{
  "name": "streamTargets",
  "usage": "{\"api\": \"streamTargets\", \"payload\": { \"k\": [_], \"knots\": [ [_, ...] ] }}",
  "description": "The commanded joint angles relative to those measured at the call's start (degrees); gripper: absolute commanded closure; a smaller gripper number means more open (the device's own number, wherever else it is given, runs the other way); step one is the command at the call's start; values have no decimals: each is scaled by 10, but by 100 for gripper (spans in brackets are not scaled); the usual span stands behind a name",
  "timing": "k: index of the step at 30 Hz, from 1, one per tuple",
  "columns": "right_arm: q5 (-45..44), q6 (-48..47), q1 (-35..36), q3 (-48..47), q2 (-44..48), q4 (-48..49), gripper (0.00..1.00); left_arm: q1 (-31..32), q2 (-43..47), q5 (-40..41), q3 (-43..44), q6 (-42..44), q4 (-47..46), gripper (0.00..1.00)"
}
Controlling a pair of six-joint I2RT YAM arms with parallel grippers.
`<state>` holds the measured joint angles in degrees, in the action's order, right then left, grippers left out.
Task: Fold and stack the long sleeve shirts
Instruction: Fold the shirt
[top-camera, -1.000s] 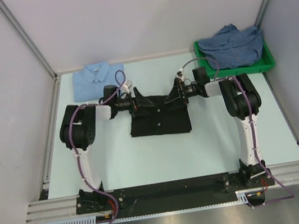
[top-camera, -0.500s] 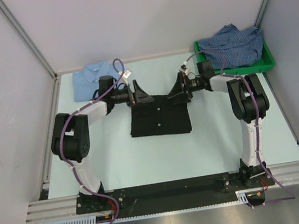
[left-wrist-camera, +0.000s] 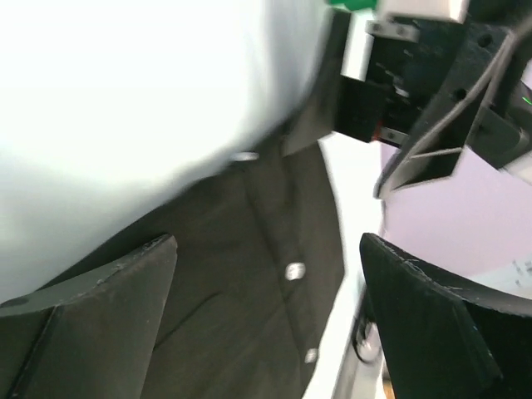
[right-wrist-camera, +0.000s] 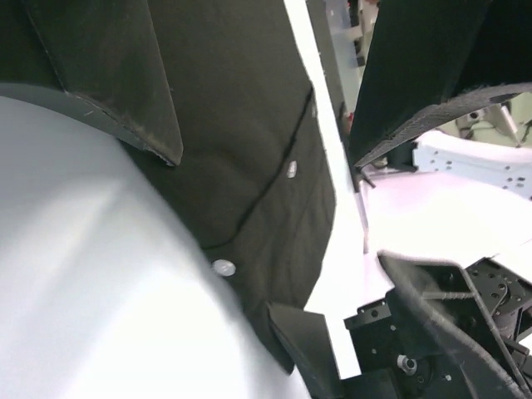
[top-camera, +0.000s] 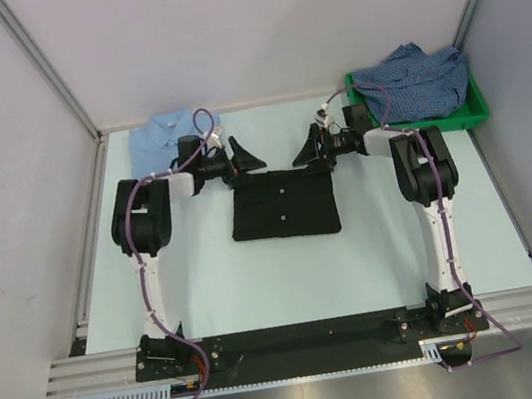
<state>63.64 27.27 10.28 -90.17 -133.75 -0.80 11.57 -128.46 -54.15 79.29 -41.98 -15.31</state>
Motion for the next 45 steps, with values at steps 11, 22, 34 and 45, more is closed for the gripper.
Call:
{"api": "streamTargets", "payload": {
  "k": [11, 22, 34, 45],
  "knots": [
    [-205, -358, 54, -266, -20, -316, 14, -73, 282, 36, -215, 126, 64, 1],
    [-309, -565, 212, -46, 202, -359, 33, -189, 443, 85, -323, 165, 143, 0],
    [-452, -630, 402, 26, 175, -243, 58, -256, 466, 78, -347, 180, 149, 1],
    [-505, -677, 450, 44, 123, -196, 57, -298, 494, 75, -368, 226, 197, 0]
  ]
}}
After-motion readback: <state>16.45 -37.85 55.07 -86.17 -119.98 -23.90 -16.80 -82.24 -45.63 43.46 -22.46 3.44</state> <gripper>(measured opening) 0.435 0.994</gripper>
